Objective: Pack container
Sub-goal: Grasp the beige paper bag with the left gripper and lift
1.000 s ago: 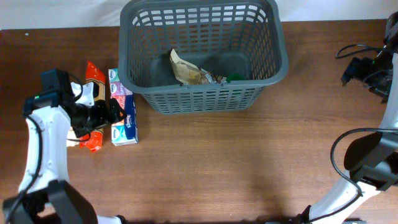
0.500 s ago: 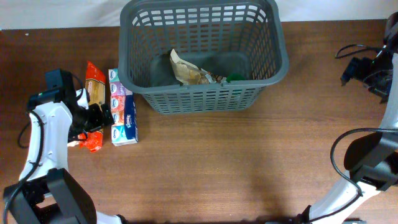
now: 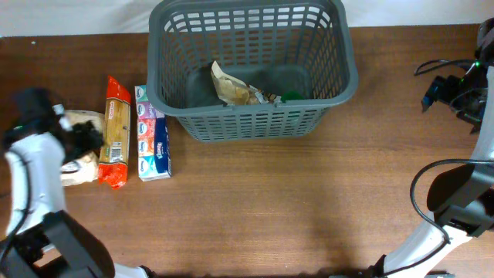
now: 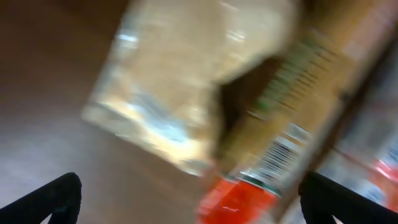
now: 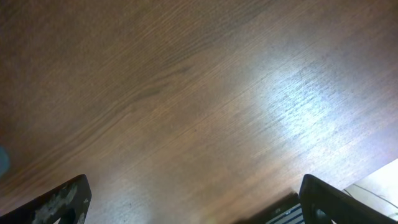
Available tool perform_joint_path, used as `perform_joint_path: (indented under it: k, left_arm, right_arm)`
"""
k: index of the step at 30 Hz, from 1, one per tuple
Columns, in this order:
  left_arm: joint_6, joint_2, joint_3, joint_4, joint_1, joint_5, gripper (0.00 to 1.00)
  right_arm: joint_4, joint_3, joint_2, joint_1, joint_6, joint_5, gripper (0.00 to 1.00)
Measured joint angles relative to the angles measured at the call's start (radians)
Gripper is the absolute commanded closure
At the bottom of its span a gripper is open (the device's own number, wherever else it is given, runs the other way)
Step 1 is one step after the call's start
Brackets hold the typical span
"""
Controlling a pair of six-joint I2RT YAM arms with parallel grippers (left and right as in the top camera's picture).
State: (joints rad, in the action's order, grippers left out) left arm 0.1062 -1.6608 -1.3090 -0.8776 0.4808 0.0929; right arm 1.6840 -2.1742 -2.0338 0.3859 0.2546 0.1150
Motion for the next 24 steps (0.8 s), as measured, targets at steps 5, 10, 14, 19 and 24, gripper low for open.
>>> perform_joint_path:
  k: [5, 10, 14, 19, 24]
  left_arm:
    - [-0.016, 0.0, -0.023, 0.035, 0.136, 0.0, 0.01]
    - [-0.078, -0.014, -0.024, 0.128, 0.154, -0.033, 0.01]
    - [-0.107, -0.053, -0.025, 0.196, 0.129, -0.041, 0.01]
    - [-0.182, -0.162, -0.031, 0.233, 0.079, -0.048, 0.01]
    - [-0.225, -0.284, -0.034, 0.236, 0.073, -0.052, 0.01]
  right_arm:
    - [0.0, 0.0, 0.0, 0.0, -0.001, 0.0, 0.01]
    - [-0.005, 0.0, 0.0, 0.0, 0.0, 0.0, 0.01]
    - [-0.012, 0.0, 0.0, 0.0, -0.001, 0.0, 0.01]
    - [-0.013, 0.0, 0.0, 0.0, 0.0, 0.0, 0.01]
    - [-0.013, 0.0, 0.0, 0.0, -0.002, 0.0, 0.01]
